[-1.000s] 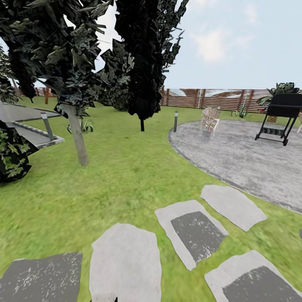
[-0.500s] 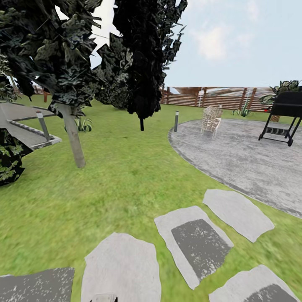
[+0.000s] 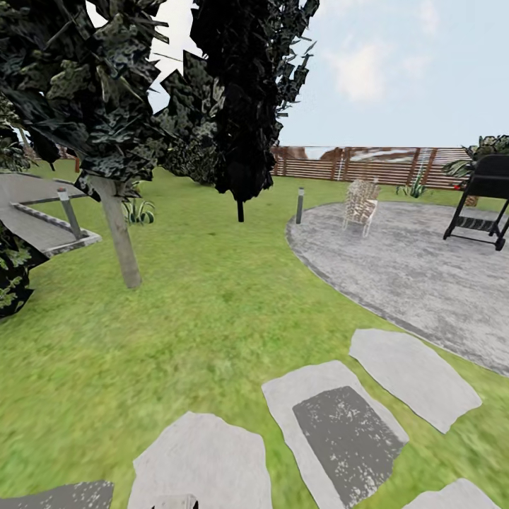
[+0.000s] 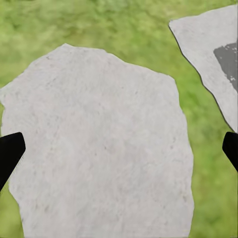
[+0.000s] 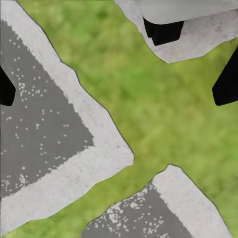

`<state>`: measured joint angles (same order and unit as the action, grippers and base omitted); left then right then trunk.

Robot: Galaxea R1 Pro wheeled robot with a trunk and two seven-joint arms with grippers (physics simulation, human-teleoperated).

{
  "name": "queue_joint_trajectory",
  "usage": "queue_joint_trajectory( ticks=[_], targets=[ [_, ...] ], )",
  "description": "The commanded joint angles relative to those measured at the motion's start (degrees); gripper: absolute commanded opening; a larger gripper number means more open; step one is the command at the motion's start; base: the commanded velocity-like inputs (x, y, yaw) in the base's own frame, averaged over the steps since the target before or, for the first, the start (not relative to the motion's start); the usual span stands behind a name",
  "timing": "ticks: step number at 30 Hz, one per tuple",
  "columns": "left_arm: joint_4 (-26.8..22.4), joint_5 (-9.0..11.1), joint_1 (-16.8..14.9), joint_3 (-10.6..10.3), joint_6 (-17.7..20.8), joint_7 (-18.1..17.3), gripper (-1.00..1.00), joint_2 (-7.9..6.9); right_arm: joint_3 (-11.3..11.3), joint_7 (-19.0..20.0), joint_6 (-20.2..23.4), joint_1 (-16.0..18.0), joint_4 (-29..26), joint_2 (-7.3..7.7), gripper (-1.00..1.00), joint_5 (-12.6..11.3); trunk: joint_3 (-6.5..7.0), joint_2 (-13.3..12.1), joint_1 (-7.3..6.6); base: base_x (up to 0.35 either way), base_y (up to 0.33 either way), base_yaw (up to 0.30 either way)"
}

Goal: Take the three Easter eggs out of the wicker basket on the lawn in the garden, then place them on the lawn next to a single tree (choose any tree) so that all three eggs are next to the same tree and none are left in the basket.

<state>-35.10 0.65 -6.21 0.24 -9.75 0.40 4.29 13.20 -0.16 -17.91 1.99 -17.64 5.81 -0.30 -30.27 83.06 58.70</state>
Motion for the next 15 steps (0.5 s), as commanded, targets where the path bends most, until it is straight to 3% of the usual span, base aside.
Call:
queue_joint_trajectory(
  ticks=[1,10,15],
  targets=[
    [0.0,0.1,0.0,0.0,-0.2,0.0,1.0,0.02,0.1,0.0,-0.2,0.0,0.0,0.01,1.0,0.0,-0.05,0.0,0.03,0.32,0.0,0.112],
    [0.0,0.1,0.0,0.0,-0.2,0.0,1.0,0.02,0.1,0.0,-0.2,0.0,0.0,0.02,1.0,0.0,-0.05,0.0,0.03,0.32,0.0,0.152],
    [0.0,0.1,0.0,0.0,-0.2,0.0,1.0,0.02,0.1,0.0,-0.2,0.0,0.0,0.03,1.0,0.0,-0.05,0.0,0.03,0.32,0.0,0.039]
  ],
)
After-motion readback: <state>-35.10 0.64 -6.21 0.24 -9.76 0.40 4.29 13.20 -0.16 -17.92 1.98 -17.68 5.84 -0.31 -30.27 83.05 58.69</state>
